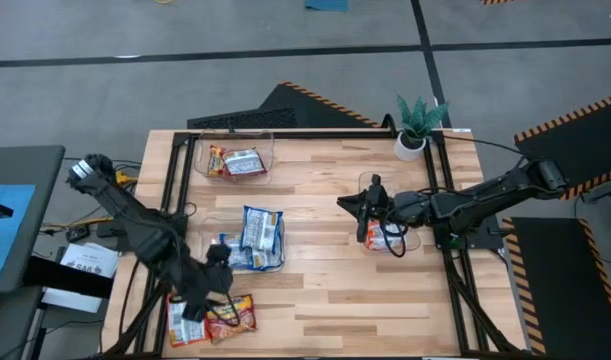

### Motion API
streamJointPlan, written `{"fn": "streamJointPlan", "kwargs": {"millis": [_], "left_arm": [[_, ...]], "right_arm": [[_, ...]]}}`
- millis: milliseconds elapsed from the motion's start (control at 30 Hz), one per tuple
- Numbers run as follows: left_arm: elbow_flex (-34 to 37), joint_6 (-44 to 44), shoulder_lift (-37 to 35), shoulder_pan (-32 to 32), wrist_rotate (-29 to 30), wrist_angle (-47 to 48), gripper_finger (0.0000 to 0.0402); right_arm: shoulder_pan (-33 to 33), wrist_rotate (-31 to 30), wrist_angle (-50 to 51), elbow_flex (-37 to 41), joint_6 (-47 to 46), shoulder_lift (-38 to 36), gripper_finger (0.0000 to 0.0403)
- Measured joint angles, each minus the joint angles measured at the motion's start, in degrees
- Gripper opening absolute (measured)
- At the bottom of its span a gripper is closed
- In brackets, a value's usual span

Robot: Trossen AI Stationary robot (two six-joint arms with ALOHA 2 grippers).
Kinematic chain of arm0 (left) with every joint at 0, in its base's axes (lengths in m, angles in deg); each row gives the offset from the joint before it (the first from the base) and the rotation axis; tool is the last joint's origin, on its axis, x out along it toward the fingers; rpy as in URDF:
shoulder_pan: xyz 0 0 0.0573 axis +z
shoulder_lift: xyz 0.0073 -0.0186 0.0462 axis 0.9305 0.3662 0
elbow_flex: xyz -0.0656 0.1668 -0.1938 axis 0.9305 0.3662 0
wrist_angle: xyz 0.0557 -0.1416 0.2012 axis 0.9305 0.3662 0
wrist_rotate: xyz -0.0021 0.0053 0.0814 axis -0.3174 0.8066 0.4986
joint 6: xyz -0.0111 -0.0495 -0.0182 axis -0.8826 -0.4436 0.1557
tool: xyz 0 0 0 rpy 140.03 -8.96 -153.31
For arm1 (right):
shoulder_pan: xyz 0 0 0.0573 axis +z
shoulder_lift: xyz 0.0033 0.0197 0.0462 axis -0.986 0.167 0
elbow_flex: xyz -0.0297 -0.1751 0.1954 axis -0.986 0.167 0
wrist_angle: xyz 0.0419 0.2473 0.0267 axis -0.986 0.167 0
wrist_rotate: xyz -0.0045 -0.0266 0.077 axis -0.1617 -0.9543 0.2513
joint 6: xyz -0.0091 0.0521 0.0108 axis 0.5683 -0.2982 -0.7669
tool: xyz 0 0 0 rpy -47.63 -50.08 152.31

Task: Sort Maruchan noodles
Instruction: Put the orange noodle pack into the bottom right transparent bin

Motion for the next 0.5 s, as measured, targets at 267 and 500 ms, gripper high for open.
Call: {"fn": "streamJointPlan", "kwargs": {"millis": [267,500], "left_arm": [[-0.5,-24.6,4.6,-8.1,-2.8,8.3,0.0261],[1.0,-45.1,7.2,-14.8,-2.7,15.5,0.0261]], "right_arm": [[-0.1,-0.1,1.7,0.0,0.0,1.0,0.0071],[-0.2,-0.2,3.1,0.1,0.2,2.7,0.0071]]}}
